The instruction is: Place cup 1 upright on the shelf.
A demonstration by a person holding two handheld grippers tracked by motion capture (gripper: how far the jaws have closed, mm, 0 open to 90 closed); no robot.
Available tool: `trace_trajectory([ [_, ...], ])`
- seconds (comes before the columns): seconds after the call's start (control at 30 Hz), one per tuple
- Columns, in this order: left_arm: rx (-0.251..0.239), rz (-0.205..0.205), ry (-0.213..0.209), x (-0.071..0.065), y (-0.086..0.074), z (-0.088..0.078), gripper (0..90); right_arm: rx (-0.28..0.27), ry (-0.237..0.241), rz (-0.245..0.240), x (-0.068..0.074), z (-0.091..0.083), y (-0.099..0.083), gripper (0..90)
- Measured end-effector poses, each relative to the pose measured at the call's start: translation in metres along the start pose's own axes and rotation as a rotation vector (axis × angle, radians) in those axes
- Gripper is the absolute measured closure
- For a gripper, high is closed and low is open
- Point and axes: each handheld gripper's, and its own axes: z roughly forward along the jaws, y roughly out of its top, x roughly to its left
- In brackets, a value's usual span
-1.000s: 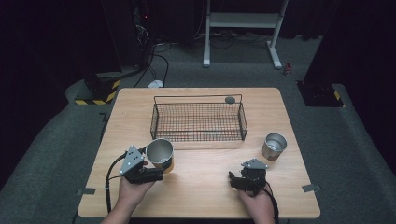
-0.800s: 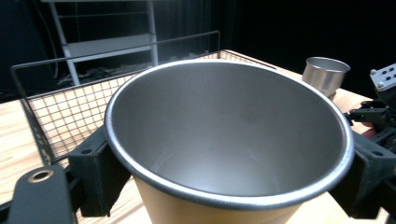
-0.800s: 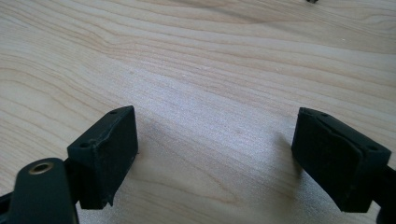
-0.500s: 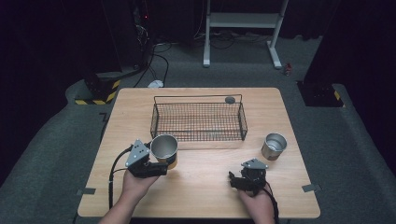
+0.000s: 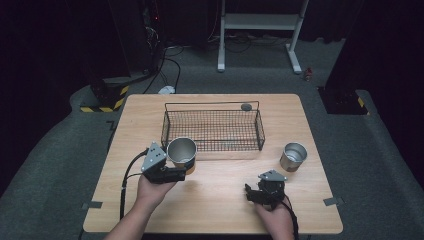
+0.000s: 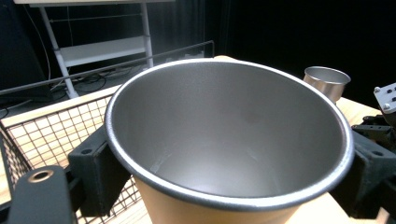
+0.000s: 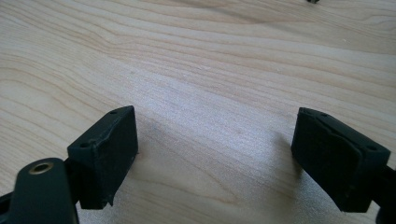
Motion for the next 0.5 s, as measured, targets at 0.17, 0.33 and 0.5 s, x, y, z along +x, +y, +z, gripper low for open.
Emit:
trace_trajectory([
  [0.17, 0.003, -0.005, 0.001, 0.0, 0.005, 0.006, 13.7, 0.002, 0.0, 0.0, 0.0, 0.0, 0.0, 14.5],
  [0.33, -0.007, -0.02, 0.001, 0.003, 0.009, 0.008, 13.7, 0.002, 0.0, 0.0, 0.0, 0.0, 0.0, 14.4],
  [0.5, -0.015, -0.034, 0.002, 0.004, 0.012, 0.011, 13.7, 0.002, 0.0, 0.0, 0.0, 0.0, 0.0, 14.4],
])
